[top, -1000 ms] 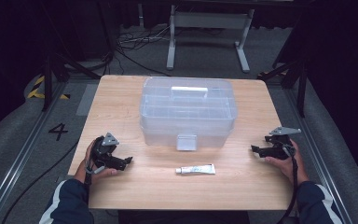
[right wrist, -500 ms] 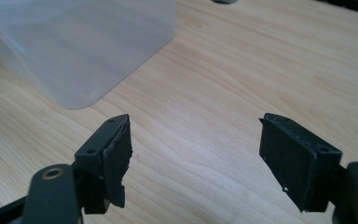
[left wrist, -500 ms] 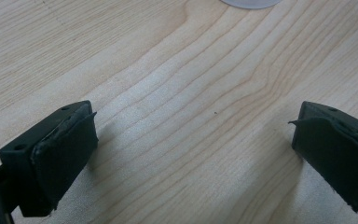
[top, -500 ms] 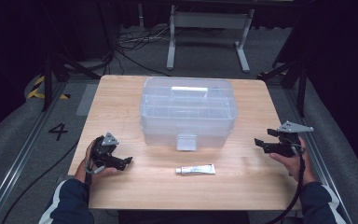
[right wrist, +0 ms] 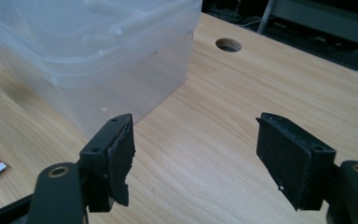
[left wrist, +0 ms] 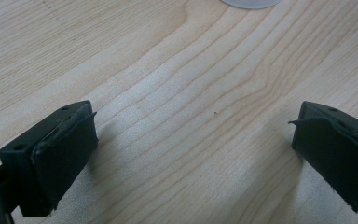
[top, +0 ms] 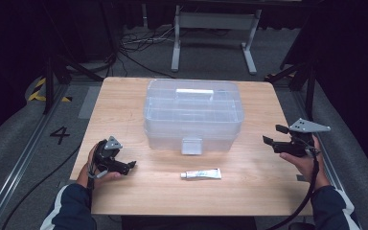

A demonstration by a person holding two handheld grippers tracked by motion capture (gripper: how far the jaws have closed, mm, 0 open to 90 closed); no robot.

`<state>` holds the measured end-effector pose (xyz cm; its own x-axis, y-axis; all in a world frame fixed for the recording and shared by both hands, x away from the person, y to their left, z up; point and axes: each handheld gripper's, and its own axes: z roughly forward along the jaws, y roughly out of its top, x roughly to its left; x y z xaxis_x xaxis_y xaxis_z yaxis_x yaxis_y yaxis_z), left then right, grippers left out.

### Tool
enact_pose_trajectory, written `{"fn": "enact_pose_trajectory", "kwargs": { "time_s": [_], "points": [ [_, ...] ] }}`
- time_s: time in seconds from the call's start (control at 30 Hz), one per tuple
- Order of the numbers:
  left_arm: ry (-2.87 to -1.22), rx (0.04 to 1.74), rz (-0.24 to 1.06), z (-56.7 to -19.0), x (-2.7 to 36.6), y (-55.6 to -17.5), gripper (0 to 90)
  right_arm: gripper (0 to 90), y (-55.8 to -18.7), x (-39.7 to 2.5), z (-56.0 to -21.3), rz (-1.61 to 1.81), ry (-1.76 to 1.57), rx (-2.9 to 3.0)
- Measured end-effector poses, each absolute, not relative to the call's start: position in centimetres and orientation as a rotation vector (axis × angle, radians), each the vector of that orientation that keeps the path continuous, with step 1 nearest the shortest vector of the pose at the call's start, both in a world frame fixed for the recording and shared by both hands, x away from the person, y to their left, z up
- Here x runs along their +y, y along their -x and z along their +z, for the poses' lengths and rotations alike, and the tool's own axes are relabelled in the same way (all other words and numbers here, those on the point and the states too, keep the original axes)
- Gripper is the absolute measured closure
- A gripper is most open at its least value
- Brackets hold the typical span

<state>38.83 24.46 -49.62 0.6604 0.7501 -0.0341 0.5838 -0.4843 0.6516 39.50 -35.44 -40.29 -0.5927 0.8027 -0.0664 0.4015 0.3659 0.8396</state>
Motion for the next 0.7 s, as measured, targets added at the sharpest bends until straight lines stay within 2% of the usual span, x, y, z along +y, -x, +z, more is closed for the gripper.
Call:
{"fn": "enact_pose_trajectory", "kwargs": {
  "time_s": [0.7],
  "points": [
    [-2.235,1.027,0.337,-49.6,24.5,-38.8,0.2,29.5,-40.0,-33.0,-35.5,1.187,-0.890,2.158]
  ]
}}
